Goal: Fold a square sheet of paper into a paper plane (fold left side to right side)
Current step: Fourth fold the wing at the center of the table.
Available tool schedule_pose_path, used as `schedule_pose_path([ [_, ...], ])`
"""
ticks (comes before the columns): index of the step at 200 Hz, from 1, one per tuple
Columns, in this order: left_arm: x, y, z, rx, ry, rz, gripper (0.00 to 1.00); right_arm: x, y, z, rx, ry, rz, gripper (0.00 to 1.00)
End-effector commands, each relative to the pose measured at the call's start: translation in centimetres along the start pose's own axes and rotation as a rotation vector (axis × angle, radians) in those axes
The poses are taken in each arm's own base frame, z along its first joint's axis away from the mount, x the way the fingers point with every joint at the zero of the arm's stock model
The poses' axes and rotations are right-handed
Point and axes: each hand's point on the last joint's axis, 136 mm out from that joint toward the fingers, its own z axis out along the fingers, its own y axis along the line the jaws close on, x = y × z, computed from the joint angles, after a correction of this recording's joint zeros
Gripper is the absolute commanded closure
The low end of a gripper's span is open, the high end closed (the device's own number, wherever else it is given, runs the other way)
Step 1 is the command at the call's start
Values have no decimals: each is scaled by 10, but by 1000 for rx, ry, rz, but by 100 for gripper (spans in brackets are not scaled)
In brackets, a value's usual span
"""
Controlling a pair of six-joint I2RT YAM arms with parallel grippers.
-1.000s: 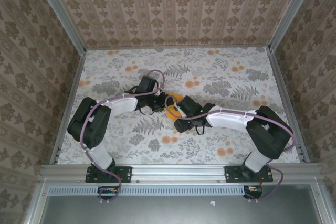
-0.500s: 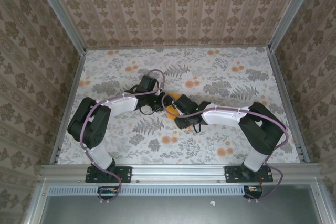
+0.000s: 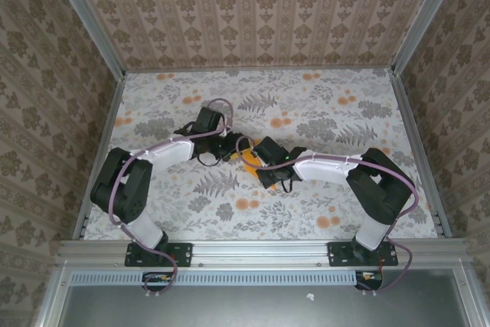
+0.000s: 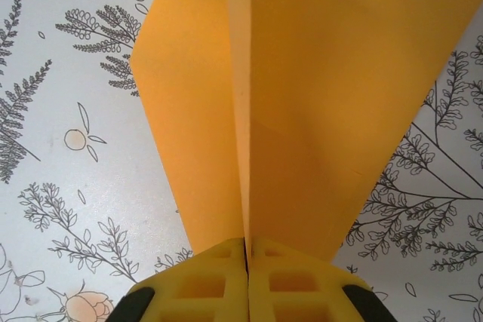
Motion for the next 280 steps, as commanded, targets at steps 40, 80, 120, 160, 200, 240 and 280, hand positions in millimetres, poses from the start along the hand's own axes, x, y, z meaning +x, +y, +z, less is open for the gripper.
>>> schedule_pose_path([
  [40,9,16,-12,-27,-4,-20,62,3,9,-1,-139,32,100,95],
  [80,15,18,7,-26,26,-29,68,5,9,0,-201,30,156,95],
  [120,15,13,28,-21,63,-19,66,9,5,1,-230,33,196,96],
  [160,14,10,44,-19,87,-15,65,9,4,2,-237,35,205,96],
  [200,16,12,55,-26,108,-13,65,9,3,3,-246,38,214,95],
  [240,17,14,61,-33,118,-19,65,6,4,2,-275,33,232,96],
  [280,18,19,66,-48,130,-28,64,7,4,4,-289,51,244,95],
])
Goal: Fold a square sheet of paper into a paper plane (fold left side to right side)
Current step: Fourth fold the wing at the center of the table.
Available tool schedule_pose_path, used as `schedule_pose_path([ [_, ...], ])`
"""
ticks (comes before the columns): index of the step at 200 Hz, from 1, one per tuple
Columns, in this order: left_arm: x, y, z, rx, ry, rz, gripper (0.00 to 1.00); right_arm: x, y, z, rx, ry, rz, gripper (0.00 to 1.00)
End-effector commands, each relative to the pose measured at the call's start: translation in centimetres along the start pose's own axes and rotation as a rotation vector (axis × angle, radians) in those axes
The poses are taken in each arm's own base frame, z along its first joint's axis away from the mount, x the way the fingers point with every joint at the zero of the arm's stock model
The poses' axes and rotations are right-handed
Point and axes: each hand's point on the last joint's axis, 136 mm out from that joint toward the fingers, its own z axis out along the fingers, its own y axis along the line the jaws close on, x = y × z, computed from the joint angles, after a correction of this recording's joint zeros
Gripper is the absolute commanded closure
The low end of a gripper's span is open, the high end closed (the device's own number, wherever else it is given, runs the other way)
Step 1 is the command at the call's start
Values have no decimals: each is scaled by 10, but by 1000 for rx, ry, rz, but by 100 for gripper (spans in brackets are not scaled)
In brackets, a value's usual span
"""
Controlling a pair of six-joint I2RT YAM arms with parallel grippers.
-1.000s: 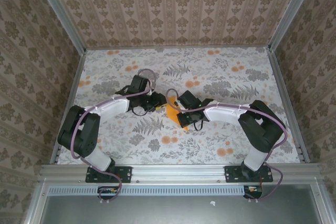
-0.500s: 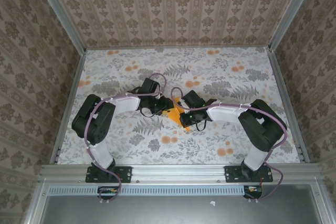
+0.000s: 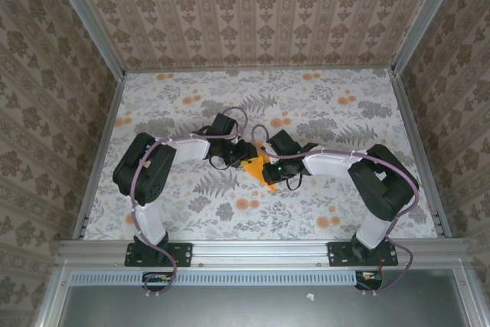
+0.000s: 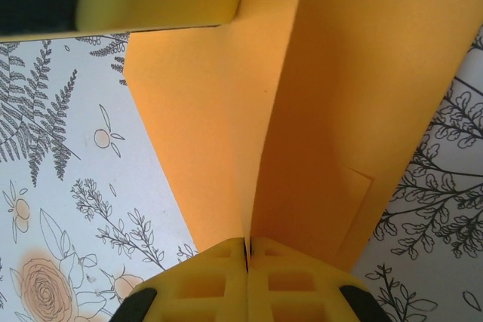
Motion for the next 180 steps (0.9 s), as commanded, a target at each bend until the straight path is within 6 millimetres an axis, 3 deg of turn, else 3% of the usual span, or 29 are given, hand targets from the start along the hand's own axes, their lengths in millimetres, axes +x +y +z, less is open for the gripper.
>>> schedule_pose_path([
  [1,1,-6,5,9,18,-6,64,0,4,0,-35,5,20,95],
  [40,4,6,7,-36,27,-28,64,-2,6,0,-47,6,25,91],
  [68,6,15,8,-68,27,-42,64,-6,9,-6,-78,-12,37,83],
  [132,6,18,7,-76,22,-47,64,-35,11,-39,-252,-112,136,63],
  [180,6,16,5,-76,18,-44,64,-41,6,-20,-262,-62,205,64],
])
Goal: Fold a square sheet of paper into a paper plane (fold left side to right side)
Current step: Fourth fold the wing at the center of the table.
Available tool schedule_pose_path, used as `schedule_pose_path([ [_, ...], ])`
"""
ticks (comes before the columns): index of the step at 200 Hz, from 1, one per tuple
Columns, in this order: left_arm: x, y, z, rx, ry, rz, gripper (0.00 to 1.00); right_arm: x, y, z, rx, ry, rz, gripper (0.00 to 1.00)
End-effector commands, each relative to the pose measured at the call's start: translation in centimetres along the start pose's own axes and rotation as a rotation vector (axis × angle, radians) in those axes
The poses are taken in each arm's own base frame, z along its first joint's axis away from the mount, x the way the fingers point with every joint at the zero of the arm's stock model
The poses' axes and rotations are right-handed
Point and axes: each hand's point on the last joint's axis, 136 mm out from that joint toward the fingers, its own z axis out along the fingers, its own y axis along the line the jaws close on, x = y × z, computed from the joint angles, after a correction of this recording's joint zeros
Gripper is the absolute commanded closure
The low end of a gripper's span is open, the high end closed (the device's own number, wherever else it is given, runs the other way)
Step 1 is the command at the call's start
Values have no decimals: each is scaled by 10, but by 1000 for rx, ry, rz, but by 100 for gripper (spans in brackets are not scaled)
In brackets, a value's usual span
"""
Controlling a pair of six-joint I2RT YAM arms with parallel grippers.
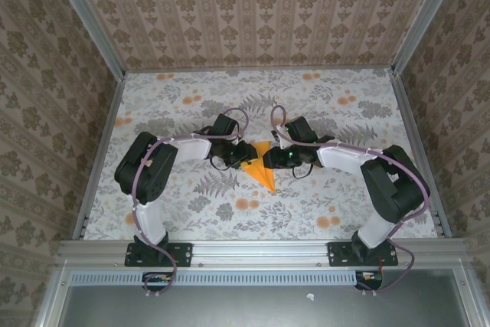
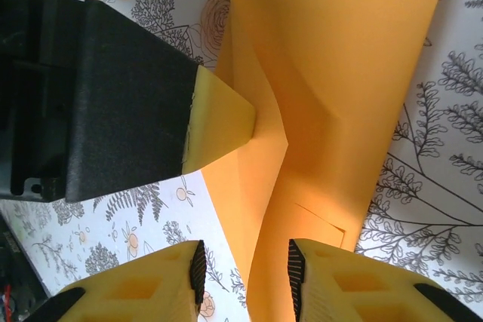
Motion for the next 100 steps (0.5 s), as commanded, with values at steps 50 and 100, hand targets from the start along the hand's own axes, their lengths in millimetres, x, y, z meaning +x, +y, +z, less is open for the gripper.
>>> schedule_pose_path([
  [50,4,12,2,-51,9,-34,64,4,4,24,-67,77,91,71],
  [100,4,13,1,-57,10,-35,64,6,-3,25,-29,84,94,94],
])
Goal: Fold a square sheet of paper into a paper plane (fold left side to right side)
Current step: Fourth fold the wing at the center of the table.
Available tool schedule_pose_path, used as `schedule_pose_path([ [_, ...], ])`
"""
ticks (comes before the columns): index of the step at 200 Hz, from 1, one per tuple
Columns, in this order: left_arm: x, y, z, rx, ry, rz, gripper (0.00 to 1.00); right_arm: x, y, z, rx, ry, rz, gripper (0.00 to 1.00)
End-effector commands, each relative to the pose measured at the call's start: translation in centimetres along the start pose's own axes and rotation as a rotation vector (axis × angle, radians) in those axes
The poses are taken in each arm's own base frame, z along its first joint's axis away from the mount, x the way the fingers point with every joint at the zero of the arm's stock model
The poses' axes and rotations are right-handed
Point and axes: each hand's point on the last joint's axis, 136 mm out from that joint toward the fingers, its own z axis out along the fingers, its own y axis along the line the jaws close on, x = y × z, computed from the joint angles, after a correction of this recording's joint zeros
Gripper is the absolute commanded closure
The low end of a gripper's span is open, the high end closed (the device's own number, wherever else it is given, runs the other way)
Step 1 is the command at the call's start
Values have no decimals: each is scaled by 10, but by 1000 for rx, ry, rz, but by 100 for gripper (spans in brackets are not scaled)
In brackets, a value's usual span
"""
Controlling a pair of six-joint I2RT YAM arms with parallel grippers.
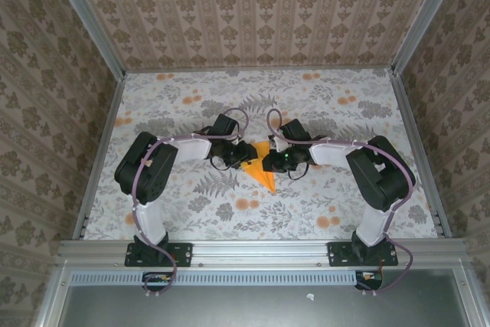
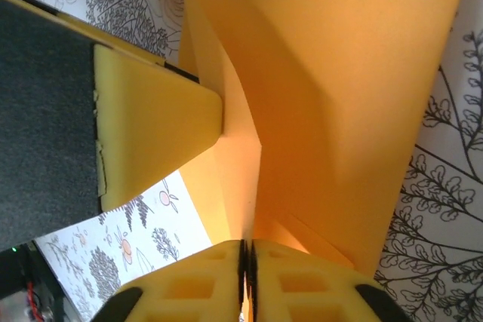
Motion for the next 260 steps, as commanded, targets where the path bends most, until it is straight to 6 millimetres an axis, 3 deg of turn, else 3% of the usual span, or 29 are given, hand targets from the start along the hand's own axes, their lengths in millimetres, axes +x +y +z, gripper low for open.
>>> schedule_pose_path([
  [1,4,13,1,-55,12,-36,64,-5,4,0,0,-3,-6,95],
  [59,5,13,1,-57,16,-33,63,-5,-16,-7,126,-8,-8,98],
  [260,3,10,1,-52,18,-24,62,4,-40,0,226,43,6,98],
])
